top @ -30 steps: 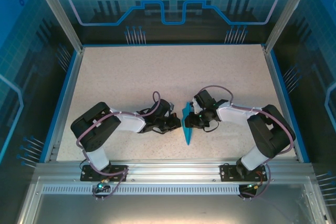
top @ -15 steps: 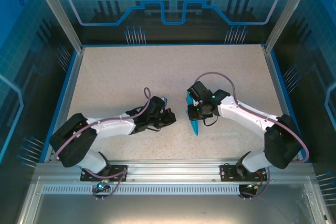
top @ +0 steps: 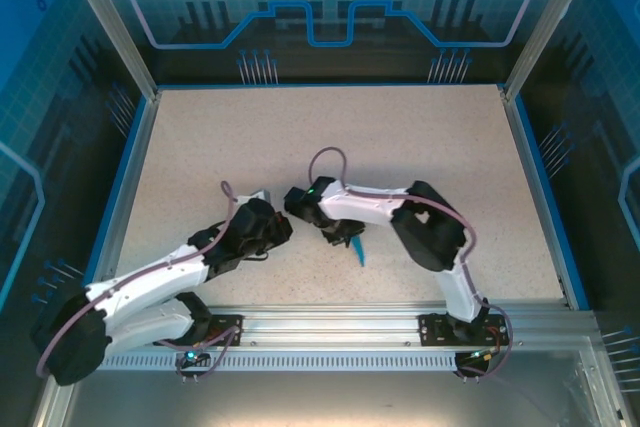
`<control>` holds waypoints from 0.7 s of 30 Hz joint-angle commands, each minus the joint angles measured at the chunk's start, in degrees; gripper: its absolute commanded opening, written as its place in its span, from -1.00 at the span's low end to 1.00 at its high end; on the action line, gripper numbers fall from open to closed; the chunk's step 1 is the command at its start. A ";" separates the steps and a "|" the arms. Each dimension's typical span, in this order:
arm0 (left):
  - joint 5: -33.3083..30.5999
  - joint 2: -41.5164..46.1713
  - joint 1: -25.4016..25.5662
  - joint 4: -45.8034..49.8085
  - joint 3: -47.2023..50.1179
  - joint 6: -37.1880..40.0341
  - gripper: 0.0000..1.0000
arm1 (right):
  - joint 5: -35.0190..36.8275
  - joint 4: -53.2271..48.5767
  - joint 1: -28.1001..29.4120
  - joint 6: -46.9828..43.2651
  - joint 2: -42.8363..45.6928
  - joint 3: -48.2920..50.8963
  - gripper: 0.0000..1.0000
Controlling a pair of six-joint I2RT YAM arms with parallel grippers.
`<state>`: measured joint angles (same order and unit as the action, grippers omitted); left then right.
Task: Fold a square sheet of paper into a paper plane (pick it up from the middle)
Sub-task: Turn over the paper at the center of the table.
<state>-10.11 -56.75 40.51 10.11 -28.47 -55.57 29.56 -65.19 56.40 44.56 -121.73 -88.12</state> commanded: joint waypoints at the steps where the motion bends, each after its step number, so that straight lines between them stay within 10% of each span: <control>1: -2.64 4.69 -1.03 4.97 1.59 0.09 -1.00 | -1.63 -3.17 3.28 1.87 -4.31 -5.20 -0.51; 10: -0.97 7.26 -1.58 7.03 2.45 1.01 -0.99 | -9.08 3.27 3.69 -2.47 3.47 -1.84 0.19; 21: 1.13 6.08 -1.64 6.11 2.38 1.45 -0.90 | -16.22 15.39 2.45 -4.96 21.27 10.75 0.51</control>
<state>-10.63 -50.00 39.22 16.21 -26.70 -55.35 16.23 -53.98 59.22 40.10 -104.92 -80.66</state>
